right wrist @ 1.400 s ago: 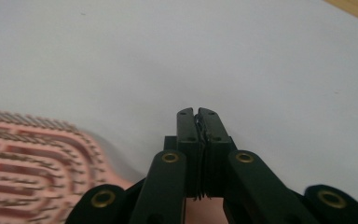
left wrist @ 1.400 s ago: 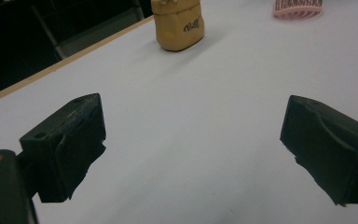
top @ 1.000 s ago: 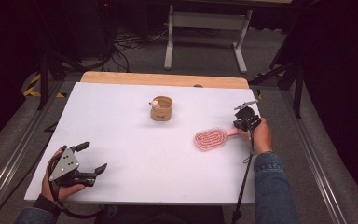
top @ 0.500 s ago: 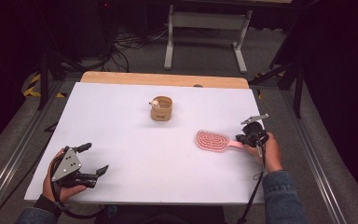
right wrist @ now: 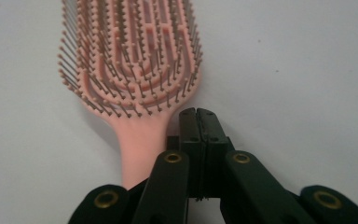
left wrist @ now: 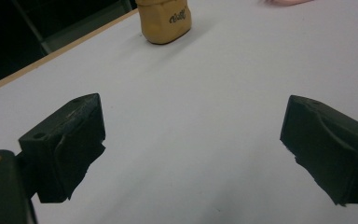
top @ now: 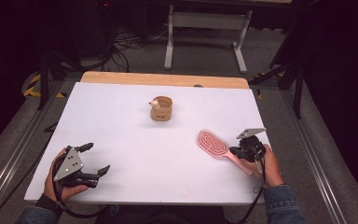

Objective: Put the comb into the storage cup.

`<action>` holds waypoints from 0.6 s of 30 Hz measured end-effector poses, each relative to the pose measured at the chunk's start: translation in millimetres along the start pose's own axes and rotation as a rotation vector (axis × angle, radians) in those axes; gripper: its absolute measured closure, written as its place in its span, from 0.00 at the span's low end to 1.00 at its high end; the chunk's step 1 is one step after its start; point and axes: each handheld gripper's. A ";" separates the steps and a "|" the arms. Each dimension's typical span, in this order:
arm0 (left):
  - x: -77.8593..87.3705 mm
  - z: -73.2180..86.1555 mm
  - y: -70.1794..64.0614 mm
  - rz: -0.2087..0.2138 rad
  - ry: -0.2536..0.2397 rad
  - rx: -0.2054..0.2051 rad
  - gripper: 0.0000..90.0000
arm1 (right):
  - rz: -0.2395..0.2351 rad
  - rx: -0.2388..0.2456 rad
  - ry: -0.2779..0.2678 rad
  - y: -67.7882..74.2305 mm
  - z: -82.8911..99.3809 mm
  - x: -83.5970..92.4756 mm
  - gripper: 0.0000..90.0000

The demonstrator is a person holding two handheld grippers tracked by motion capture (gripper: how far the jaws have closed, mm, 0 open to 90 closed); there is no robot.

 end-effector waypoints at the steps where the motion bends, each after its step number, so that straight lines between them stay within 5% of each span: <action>1: -0.2 0.1 0.0 0.000 -0.003 0.002 0.08 | -0.006 0.003 0.000 2.0 -0.2 0.2 0.99; 11: 1.3 -0.5 -0.1 -0.004 -0.003 -0.004 0.08 | 0.037 0.022 -0.036 10.1 -5.2 24.5 0.78; 16: 1.5 -0.6 0.0 -0.006 -0.002 -0.005 0.08 | 0.044 0.057 0.040 21.6 -7.3 25.5 0.43; 18: 1.5 -0.7 -0.4 -0.006 -0.005 -0.005 0.08 | 0.053 0.062 0.060 23.1 -7.6 23.3 0.38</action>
Point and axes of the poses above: each handheld gripper's, and its own axes: x roughly backward along the jaws, z roughly out of its underside, y roughly to its left, and after that the axes turned 6 degrees about z, right-handed
